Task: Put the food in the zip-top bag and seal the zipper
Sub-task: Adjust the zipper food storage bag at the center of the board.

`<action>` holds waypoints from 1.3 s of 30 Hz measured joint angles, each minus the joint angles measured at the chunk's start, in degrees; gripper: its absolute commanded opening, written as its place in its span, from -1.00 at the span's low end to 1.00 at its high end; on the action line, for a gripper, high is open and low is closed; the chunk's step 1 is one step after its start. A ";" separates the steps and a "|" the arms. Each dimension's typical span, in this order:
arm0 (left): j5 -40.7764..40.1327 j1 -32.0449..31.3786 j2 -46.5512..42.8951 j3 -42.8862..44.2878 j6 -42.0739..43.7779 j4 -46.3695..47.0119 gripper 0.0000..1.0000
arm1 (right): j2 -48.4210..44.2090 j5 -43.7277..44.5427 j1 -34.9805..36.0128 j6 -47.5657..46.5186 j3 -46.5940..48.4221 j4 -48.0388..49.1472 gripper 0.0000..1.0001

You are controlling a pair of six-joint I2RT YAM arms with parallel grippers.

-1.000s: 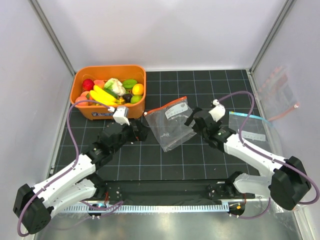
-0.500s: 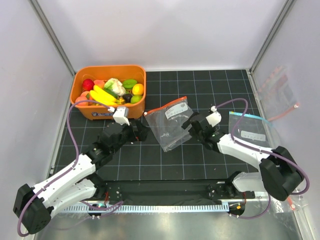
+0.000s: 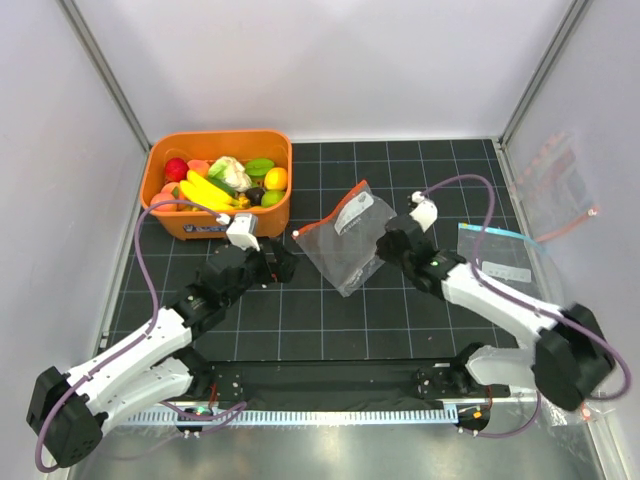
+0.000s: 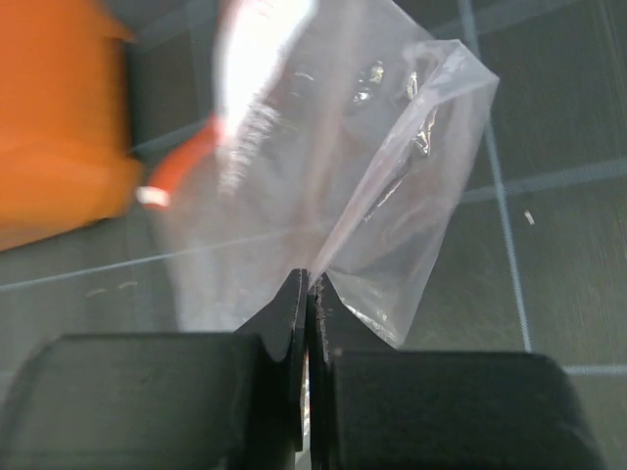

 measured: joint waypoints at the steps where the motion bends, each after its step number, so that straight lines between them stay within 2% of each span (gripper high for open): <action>1: 0.00 0.00 0.02 0.00 0.00 -0.02 1.00 | -2.71 -0.96 -0.09 -1.81 -0.42 0.81 -0.98; 5: -0.04 0.00 0.39 0.02 0.04 -0.07 0.99 | -13.14 -5.88 -0.20 -9.49 -0.13 1.99 -0.98; 10: -0.37 0.00 0.48 0.57 0.09 -0.70 1.00 | -14.60 -11.91 -0.22 -17.97 7.21 -5.11 -0.98; 16: -2.51 0.00 -3.23 0.72 0.13 -1.95 0.99 | -19.47 -31.06 -0.33 -23.45 7.93 -6.67 -0.98; 21: -5.55 0.00 -11.96 -0.20 0.28 -1.90 0.99 | -16.52 -48.74 -0.35 -23.43 8.00 -3.26 -0.98; 22: -6.12 0.00 -13.22 -0.52 0.31 -1.92 0.99 | -15.50 -51.36 -0.35 -23.21 8.00 -2.54 -0.82; 23: -6.54 0.00 -14.10 -0.74 0.31 -1.95 0.99 | -14.45 -53.53 -0.35 -22.86 8.00 -1.95 -0.56; 24: -7.15 0.00 -14.99 -1.01 0.33 -1.95 0.99 | -13.68 -54.60 -0.35 -22.60 8.00 -1.60 -0.09; 25: -7.52 0.00 -15.54 -1.14 0.33 -1.95 0.99 | -12.63 -55.19 -0.37 -22.08 8.02 -1.55 0.27; 27: -8.28 0.00 -15.80 -1.22 0.33 -1.97 0.99 | -9.81 -53.92 -0.46 -22.53 8.68 -2.69 0.56; 30: -8.70 0.00 -14.95 -1.25 0.33 -2.10 0.99 | -4.96 -43.28 -0.48 -23.41 10.47 -6.38 0.61; 34: -9.05 0.00 -12.87 -1.22 0.31 -2.29 0.99 | -4.39 -29.05 -0.52 -23.82 10.49 -11.54 0.61; 39: -11.56 0.00 -9.66 -1.14 -0.04 -4.63 0.99 | -6.32 -18.84 2.69 -24.15 10.49 -12.57 0.68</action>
